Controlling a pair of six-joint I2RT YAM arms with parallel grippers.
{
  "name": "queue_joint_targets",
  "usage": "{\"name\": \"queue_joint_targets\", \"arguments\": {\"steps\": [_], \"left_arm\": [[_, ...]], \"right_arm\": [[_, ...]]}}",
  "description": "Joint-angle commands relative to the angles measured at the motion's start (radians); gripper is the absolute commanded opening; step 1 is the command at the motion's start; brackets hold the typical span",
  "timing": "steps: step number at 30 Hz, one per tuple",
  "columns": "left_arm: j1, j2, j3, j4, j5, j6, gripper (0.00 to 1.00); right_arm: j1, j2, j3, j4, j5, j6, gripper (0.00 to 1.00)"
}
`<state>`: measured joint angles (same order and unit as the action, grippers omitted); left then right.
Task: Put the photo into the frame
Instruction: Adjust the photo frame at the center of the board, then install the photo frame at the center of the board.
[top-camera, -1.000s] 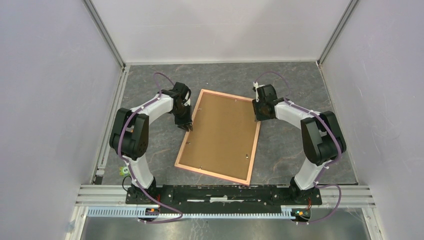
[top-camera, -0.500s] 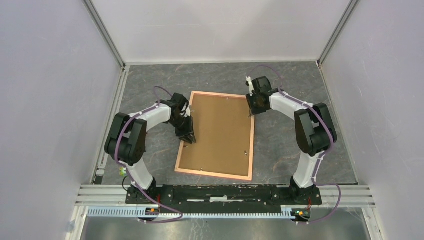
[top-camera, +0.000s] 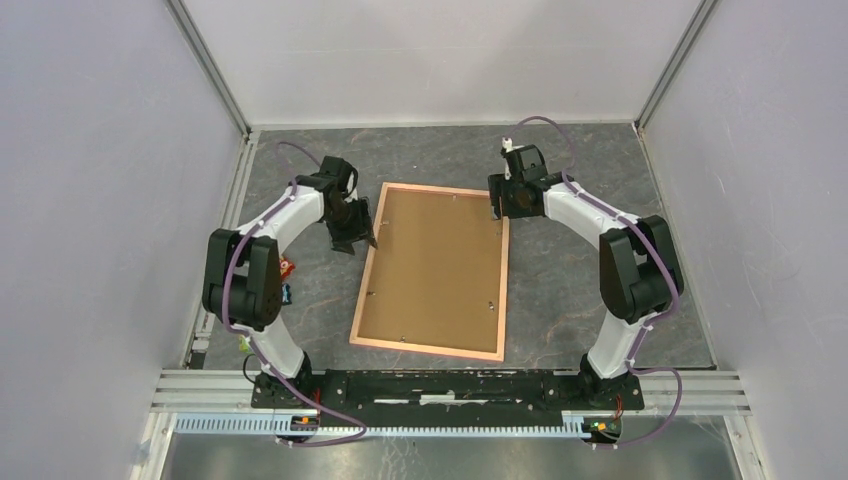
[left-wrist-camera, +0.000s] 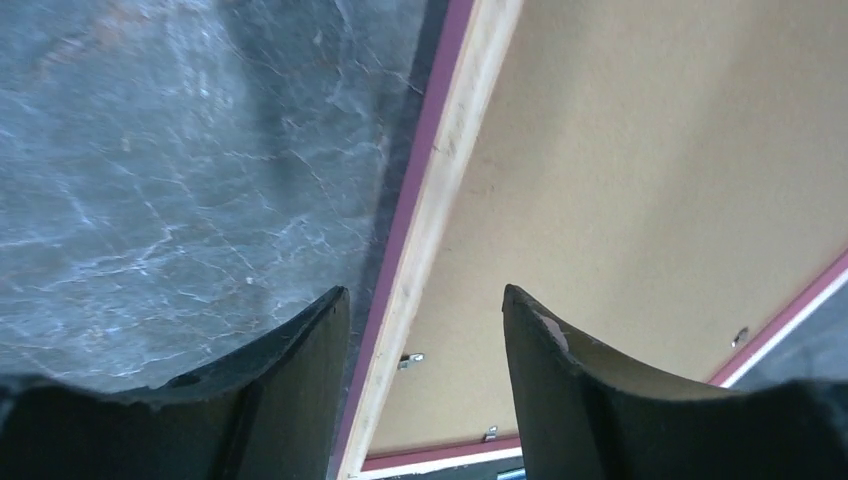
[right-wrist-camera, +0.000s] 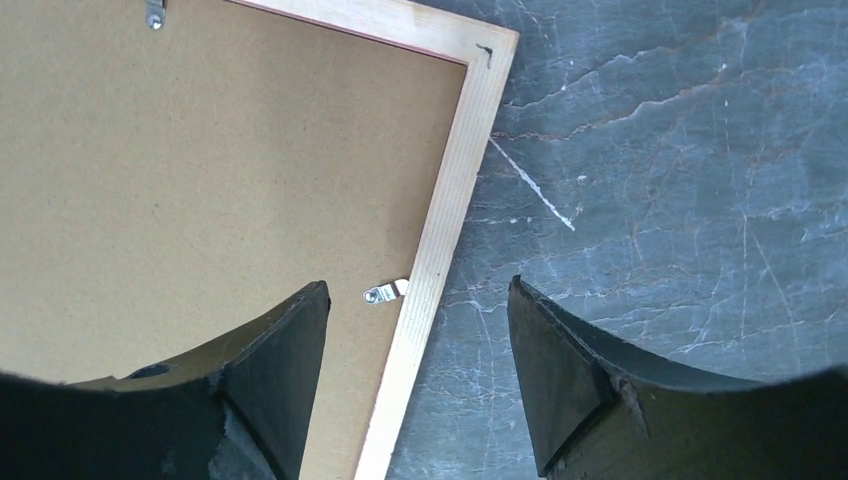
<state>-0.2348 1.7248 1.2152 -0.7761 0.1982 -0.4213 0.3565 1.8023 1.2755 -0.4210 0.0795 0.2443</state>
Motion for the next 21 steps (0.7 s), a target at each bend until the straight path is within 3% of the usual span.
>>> {"name": "queue_joint_targets", "arguments": {"steps": [1,14,21], "left_arm": [[-0.003,0.063,0.063,-0.026,-0.109,0.019,0.62],[-0.002,0.153,0.033,0.012,-0.049,0.026,0.37],[-0.002,0.146,0.024,0.018,-0.048,0.019,0.33]], "right_arm": [[0.001,0.0,-0.007,-0.014,0.045,0.139,0.71],[0.01,0.056,-0.023,-0.023,0.108,0.412,0.68],[0.048,0.088,-0.001,-0.108,0.221,0.507,0.67]]}}
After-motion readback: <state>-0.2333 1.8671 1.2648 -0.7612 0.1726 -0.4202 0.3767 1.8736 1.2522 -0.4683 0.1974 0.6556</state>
